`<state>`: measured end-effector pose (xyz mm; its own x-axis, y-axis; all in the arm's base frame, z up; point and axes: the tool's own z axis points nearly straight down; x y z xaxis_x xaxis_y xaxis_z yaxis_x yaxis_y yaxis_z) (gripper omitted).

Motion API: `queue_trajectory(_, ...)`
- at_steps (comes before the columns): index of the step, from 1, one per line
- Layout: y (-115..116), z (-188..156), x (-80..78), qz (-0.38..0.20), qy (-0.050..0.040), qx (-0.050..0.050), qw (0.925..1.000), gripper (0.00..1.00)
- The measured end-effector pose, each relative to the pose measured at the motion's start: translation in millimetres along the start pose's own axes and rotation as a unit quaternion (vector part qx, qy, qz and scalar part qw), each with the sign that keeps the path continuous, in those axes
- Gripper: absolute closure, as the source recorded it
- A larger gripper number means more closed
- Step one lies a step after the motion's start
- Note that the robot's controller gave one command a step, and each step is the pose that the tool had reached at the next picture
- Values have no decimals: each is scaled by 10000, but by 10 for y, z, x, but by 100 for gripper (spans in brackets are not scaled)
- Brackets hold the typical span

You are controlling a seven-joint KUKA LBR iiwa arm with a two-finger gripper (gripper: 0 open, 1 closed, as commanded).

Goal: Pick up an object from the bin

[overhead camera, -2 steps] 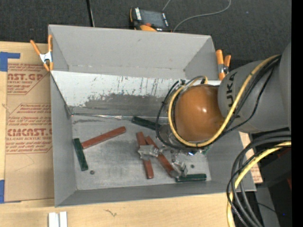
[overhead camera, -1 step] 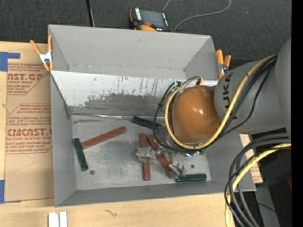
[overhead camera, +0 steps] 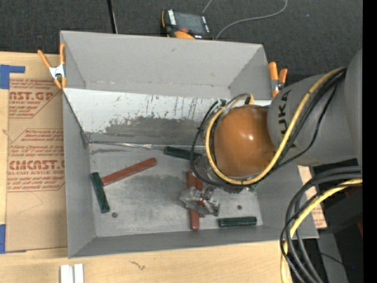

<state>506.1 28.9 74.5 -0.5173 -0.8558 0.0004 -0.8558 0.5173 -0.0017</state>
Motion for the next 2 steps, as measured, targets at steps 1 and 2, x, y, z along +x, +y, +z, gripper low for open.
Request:
queue_trajectory(1,18,42,4,-2,-14,-11,10000,0)
queue_trajectory(2,4,3,-8,-1,-15,2,10000,100)
